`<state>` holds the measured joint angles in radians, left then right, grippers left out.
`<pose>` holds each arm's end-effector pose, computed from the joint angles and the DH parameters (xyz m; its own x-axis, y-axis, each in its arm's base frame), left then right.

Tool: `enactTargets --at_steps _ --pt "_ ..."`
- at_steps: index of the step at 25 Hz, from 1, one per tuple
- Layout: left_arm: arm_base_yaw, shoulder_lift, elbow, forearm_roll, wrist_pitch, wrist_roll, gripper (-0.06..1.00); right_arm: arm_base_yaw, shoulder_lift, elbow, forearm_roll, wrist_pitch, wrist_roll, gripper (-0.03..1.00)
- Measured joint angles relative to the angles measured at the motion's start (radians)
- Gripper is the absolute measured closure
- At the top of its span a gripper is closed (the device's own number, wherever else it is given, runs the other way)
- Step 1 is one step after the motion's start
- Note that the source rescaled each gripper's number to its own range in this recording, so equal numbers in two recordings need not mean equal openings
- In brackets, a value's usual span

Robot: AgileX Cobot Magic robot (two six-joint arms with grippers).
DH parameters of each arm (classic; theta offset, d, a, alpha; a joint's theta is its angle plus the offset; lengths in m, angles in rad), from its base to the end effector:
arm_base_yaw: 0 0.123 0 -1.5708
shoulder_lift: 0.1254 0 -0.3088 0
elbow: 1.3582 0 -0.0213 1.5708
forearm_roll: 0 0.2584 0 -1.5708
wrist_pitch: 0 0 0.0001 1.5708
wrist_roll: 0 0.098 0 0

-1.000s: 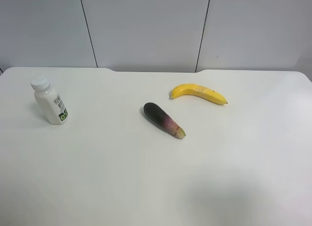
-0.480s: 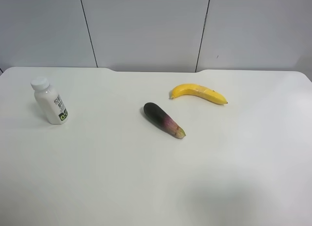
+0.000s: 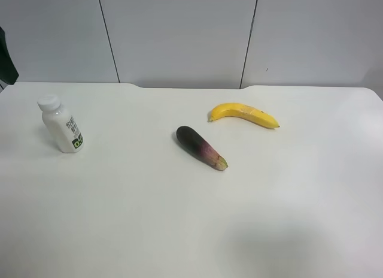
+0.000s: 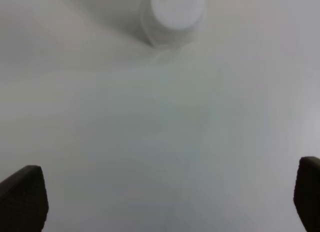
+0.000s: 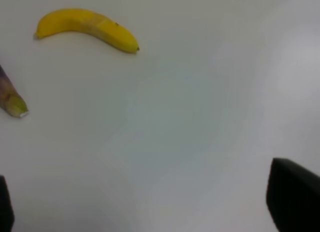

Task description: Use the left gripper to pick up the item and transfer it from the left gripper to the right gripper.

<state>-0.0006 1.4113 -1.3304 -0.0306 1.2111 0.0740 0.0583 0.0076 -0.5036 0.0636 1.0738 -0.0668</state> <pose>0.2827 -0.0030 0.3630 -0.9312 0.0637 -0.3590 0.0698 0.9976 -0.0041 -0.0161 0.0045 0.2779 -0.4654 -0.0636 -0.8828 -0.1244 0.9922 -0.0059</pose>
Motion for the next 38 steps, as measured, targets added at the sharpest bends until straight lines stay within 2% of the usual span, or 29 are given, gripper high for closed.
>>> enactTargets --at_steps 9,21,38 --pt "0.000 0.223 -0.130 -0.007 -0.013 -0.022 -0.05 0.000 0.000 0.000 0.000 0.000 0.000 -0.03" --pt "0.000 0.340 -0.139 -0.071 -0.109 0.000 -0.05 0.000 0.000 0.000 0.000 0.000 0.000 -0.03" --pt "0.000 0.522 -0.140 -0.081 -0.138 0.016 -0.05 0.000 0.000 0.000 0.000 0.000 0.000 -0.03"
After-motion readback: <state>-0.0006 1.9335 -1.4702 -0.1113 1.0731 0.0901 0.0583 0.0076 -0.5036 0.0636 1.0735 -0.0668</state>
